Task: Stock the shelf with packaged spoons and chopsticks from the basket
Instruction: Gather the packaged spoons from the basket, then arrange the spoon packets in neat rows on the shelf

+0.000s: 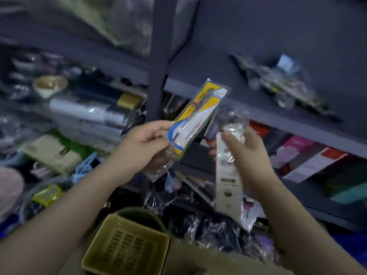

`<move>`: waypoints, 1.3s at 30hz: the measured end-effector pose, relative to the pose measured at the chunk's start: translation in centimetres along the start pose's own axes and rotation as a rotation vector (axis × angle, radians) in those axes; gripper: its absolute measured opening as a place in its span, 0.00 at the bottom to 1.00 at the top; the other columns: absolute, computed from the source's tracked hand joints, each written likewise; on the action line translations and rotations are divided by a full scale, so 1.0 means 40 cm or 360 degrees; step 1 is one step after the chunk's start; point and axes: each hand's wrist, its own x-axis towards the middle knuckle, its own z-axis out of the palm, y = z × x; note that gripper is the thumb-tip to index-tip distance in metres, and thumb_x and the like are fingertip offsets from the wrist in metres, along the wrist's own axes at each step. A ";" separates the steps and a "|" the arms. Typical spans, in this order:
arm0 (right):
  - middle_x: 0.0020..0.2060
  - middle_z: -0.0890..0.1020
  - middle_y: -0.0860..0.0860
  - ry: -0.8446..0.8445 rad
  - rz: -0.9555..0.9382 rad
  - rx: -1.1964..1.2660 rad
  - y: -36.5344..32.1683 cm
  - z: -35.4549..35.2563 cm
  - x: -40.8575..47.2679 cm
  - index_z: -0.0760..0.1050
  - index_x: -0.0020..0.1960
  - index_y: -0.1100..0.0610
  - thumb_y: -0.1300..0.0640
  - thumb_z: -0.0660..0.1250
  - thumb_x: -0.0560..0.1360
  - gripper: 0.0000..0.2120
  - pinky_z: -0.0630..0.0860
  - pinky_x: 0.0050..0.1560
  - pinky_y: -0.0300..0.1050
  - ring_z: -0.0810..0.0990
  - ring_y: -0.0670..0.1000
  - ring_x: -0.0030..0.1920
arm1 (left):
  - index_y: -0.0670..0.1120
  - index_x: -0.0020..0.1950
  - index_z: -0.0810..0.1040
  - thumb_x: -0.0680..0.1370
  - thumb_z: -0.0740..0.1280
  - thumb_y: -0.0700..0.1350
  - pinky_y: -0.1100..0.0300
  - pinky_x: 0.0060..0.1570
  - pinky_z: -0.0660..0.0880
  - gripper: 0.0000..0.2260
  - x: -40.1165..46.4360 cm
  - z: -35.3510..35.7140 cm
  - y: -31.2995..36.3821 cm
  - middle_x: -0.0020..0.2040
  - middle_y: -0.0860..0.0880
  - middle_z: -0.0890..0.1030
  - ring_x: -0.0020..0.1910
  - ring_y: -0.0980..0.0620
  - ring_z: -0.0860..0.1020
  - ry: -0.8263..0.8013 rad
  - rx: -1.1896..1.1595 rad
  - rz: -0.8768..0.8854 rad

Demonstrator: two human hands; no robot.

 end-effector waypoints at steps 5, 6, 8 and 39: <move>0.26 0.79 0.57 -0.0009 0.0135 0.0422 -0.152 -0.204 0.114 0.73 0.47 0.68 0.65 0.58 0.72 0.08 0.76 0.25 0.39 0.78 0.53 0.25 | 0.48 0.60 0.72 0.74 0.56 0.27 0.70 0.27 0.71 0.20 0.167 0.160 0.143 0.35 0.49 0.76 0.29 0.56 0.73 0.0056 -0.0015 0.0082; 0.27 0.78 0.57 -0.0030 0.0214 0.0462 -0.173 -0.246 0.154 0.73 0.43 0.67 0.64 0.57 0.67 0.09 0.75 0.27 0.38 0.77 0.53 0.24 | 0.51 0.60 0.71 0.74 0.58 0.28 0.67 0.30 0.71 0.22 0.197 0.192 0.162 0.36 0.49 0.76 0.32 0.53 0.73 0.0055 0.0058 0.0132; 0.28 0.76 0.57 -0.0029 0.0317 0.0555 -0.211 -0.313 0.237 0.71 0.38 0.62 0.65 0.55 0.62 0.08 0.75 0.31 0.41 0.76 0.54 0.24 | 0.52 0.59 0.70 0.74 0.59 0.28 0.63 0.35 0.70 0.22 0.254 0.256 0.196 0.39 0.47 0.77 0.35 0.51 0.74 0.0059 0.0137 0.0185; 0.53 0.71 0.54 -0.0203 -0.0289 -0.1309 -0.066 -0.671 0.515 0.70 0.53 0.54 0.50 0.62 0.76 0.10 0.66 0.50 0.42 0.72 0.54 0.55 | 0.49 0.66 0.72 0.77 0.49 0.59 0.51 0.66 0.63 0.25 0.652 0.526 0.245 0.68 0.47 0.71 0.68 0.47 0.66 0.0165 0.2109 0.0727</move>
